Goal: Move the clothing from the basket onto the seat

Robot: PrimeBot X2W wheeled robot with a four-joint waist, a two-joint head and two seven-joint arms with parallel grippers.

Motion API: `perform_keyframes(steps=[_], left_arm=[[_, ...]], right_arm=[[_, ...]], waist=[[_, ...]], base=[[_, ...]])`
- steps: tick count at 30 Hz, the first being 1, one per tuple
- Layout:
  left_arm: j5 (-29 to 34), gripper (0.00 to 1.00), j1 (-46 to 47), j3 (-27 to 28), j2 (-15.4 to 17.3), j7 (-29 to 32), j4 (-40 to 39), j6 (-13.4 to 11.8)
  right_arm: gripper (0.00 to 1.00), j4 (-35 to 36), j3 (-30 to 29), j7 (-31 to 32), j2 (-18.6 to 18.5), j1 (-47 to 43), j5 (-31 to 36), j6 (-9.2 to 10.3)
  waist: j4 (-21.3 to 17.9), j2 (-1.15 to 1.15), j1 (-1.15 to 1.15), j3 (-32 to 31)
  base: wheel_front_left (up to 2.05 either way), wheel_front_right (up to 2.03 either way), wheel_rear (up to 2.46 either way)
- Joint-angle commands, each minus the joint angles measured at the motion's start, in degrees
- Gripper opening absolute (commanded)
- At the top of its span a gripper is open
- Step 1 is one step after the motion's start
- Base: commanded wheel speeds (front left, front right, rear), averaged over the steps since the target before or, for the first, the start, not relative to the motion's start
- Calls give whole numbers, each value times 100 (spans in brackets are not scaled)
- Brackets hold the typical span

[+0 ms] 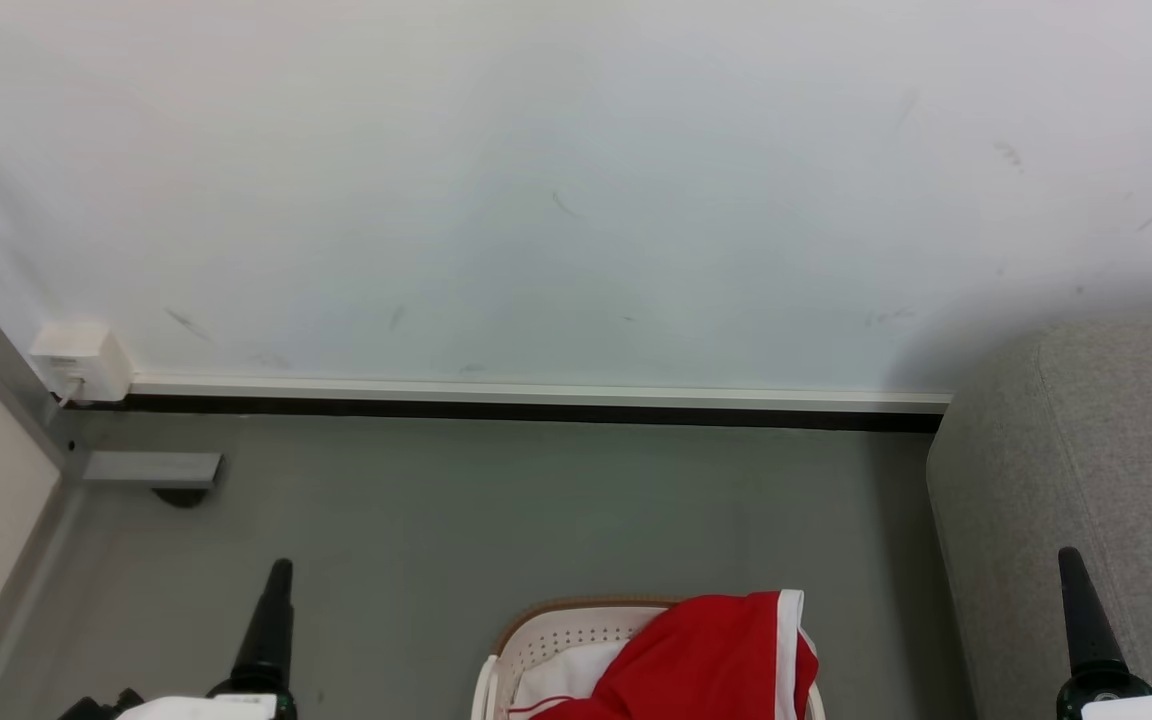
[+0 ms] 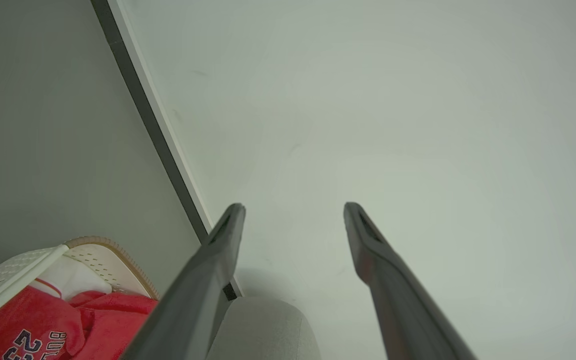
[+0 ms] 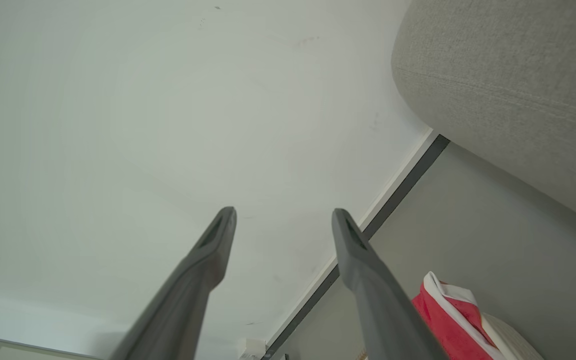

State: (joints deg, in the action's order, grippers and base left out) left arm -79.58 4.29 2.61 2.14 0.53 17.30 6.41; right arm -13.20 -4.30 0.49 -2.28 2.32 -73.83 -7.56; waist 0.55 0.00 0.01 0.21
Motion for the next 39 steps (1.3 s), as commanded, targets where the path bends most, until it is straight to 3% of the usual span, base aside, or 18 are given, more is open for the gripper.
perform_keyframes(steps=[1,17,39], left_arm=[[284,100,143,-42,45,-90,-110,-54],[1579,100,137,-314,56,-413,-193,-287],[3987,100,87,-642,71,-803,-343,-483]], right_arm=[[100,136,19,-85,-101,54,346,3],[100,266,200,-406,-282,-19,1958,4],[100,228,471,-797,-621,-55,3999,7]], waist=[[6,0,-1,0],[58,0,-1,2],[128,0,-1,-12]], base=[[0,0,0],[0,0,0],[0,0,0]])
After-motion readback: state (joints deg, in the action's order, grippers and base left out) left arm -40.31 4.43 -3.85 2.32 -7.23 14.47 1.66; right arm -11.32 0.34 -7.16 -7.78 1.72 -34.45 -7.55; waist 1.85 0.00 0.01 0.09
